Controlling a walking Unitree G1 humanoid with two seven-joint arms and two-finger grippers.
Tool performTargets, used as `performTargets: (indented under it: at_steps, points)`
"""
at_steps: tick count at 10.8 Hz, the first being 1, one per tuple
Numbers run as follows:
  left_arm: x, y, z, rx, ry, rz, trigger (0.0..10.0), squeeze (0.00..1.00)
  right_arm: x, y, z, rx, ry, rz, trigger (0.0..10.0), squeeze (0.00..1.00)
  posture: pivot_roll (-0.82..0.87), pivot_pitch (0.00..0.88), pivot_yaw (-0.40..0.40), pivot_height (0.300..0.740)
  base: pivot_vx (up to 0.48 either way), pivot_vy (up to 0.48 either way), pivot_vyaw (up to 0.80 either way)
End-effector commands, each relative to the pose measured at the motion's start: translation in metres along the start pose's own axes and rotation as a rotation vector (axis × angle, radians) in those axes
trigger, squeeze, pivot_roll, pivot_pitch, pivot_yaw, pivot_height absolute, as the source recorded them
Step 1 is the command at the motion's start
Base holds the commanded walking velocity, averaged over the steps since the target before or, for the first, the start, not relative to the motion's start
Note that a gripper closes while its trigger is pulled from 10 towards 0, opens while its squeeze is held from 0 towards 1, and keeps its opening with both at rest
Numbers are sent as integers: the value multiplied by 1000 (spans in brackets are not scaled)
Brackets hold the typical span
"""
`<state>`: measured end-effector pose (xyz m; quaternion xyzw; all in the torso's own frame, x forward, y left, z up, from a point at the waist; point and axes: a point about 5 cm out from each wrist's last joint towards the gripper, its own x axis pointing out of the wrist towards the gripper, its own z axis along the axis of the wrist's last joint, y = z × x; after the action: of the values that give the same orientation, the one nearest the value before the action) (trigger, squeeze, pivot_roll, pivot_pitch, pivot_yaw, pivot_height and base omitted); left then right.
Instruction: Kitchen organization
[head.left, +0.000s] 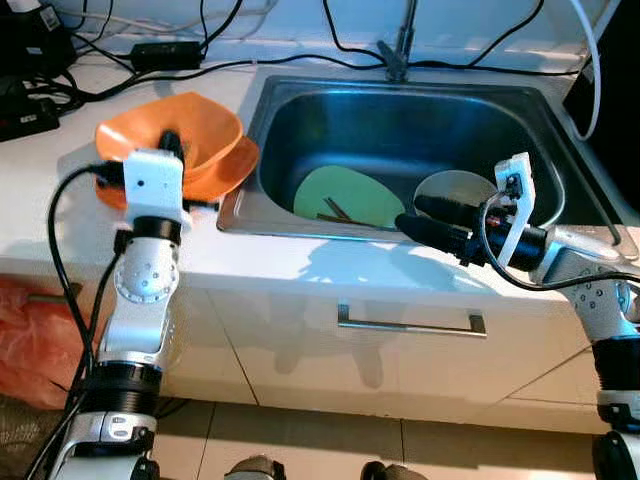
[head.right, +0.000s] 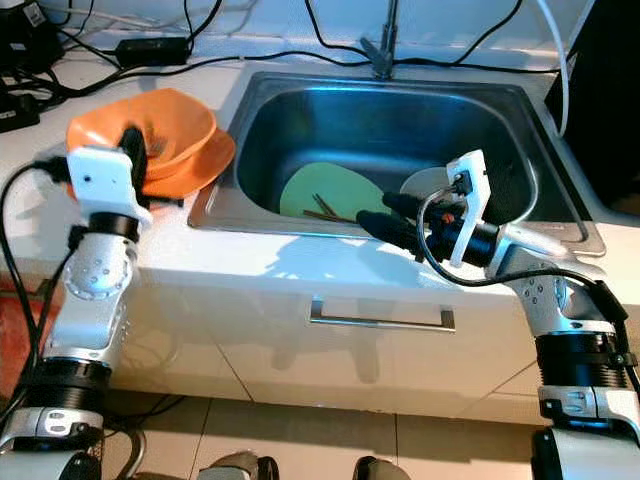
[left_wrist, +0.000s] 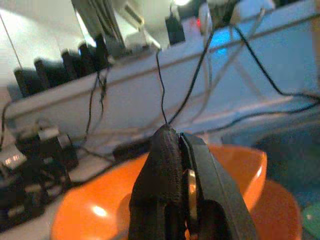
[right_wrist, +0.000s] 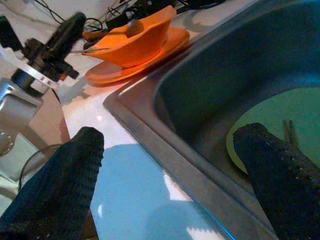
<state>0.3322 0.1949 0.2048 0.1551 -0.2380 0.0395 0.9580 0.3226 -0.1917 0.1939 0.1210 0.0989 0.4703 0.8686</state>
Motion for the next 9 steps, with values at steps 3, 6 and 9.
performTargets:
  at_steps: [3, 6, 9]
  points:
    - [12, -12, 41, 83, -213, -63, 0, 0, 2, 2, 2, -11, -1, 6, 10000, 0, 40, 90, 9, 740, 0, 0, 0]
    - [18, -54, 86, -46, -406, -257, 0, 0, 5, -3, 8, -8, -70, -45, 10000, 0, 37, 89, 12, 740, 0, 0, 0]
    - [21, -90, 97, -482, -314, -414, 0, 0, 13, -21, 21, 52, -263, -287, 10000, 0, 28, 86, 15, 740, 0, 0, 0]
